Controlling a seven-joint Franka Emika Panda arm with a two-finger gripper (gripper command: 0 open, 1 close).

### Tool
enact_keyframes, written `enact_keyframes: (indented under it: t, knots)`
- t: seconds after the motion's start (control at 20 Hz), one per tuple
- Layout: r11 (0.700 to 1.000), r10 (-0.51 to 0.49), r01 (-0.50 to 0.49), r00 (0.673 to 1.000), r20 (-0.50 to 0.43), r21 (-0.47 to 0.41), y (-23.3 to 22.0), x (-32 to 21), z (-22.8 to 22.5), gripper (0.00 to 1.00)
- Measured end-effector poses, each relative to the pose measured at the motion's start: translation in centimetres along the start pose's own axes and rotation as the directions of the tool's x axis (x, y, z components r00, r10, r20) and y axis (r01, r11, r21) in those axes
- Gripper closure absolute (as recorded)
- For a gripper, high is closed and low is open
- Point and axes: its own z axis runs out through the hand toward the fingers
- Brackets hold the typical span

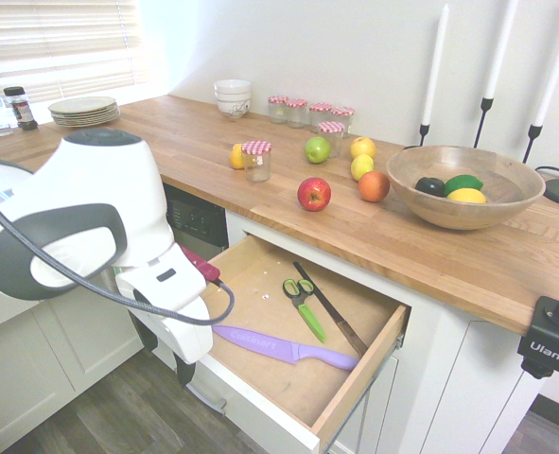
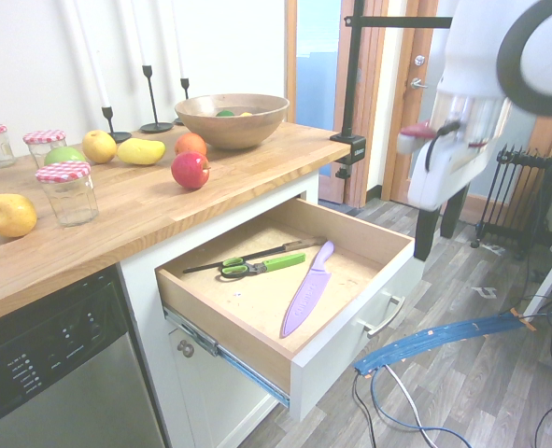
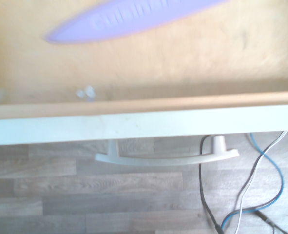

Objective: Close the drawer

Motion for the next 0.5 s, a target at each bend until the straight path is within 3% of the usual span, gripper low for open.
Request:
enact_keyframes:
  t: [0.5]
  knots:
    - [0.998,-0.002,0.004,0.999,0.041,-0.061,-1.8,1.6,9.6,0.00]
